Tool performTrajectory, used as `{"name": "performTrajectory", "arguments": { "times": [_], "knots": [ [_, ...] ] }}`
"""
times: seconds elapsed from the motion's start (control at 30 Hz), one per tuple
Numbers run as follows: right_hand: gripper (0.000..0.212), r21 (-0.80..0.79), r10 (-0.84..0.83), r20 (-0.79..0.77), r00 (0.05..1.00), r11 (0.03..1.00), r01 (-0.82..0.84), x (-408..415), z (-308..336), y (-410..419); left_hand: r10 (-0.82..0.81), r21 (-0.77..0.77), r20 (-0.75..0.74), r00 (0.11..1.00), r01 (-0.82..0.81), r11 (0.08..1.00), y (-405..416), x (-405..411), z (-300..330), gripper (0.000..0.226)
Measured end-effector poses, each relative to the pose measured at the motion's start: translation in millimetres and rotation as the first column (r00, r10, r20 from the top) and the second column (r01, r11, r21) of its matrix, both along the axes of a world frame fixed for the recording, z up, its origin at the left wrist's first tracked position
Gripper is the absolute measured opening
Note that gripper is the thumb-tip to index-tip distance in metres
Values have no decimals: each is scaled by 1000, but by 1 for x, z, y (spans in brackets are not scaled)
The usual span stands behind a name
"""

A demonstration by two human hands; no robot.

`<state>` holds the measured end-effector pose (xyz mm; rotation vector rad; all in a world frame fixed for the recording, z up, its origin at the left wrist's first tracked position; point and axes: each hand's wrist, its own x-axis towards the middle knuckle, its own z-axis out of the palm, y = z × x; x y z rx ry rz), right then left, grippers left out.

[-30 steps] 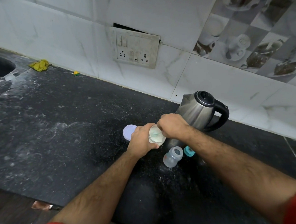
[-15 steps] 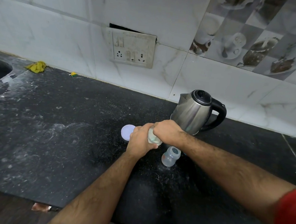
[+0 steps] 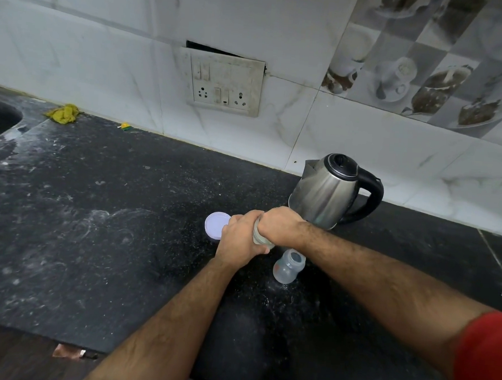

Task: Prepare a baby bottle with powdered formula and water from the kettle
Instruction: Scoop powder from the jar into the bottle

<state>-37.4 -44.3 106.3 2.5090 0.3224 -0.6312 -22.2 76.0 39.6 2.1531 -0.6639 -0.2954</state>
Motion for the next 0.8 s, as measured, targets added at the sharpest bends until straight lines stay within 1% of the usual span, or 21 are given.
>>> {"name": "performTrajectory", "arguments": {
  "times": [0.07, 0.17, 0.23, 0.27, 0.3, 0.33, 0.4, 0.47, 0.53, 0.6, 0.67, 0.8],
  "knots": [
    [13, 58, -38, -15, 999, 998, 38, 0, 4, -2, -9, 1, 8, 1000, 9, 1000, -1, -1, 1, 79],
    [6, 202, -146, 2, 989, 969, 143, -3, 11, -9, -13, 0, 21, 1000, 13, 1000, -1, -2, 2, 79],
    [9, 305, -210, 31, 977, 933, 191, -4, 14, -18, -9, 15, 14, 1000, 9, 1000, -1, 0, 2, 82],
    [12, 374, -264, 27, 964, 897, 236, -5, 16, -24, -8, 31, 11, 1000, 7, 999, -1, 1, 2, 83],
    [12, 460, -328, 7, 945, 840, 288, -6, 18, -31, -8, 47, 8, 1000, 8, 999, -2, 3, 1, 84],
    [11, 551, -391, -22, 920, 763, 337, -6, 20, -37, -9, 56, 5, 1000, 8, 998, -2, 3, 2, 84],
    [8, 710, -511, -97, 854, 566, 419, -9, 25, -48, -3, 56, -2, 1000, 3, 998, -3, 4, 3, 83],
    [9, 797, -620, -178, 764, 365, 481, -16, 30, -57, 5, 48, -9, 1000, -5, 999, -4, 3, 2, 80],
    [14, 824, -686, -244, 686, 226, 519, -23, 32, -64, 12, 33, -9, 1000, -12, 999, -4, 3, 2, 78],
    [18, 826, -730, -297, 616, 128, 549, -30, 31, -67, 11, 30, -6, 1000, -11, 999, -4, 2, 2, 76],
    [21, 829, -755, -331, 566, 55, 557, -34, 28, -69, 10, 29, -13, 1000, -10, 1000, -4, 3, 0, 74],
    [16, 833, -764, -363, 533, -9, 554, -38, 24, -66, 13, 16, -1, 1000, -13, 1000, -5, 4, -3, 72]
  ]
}}
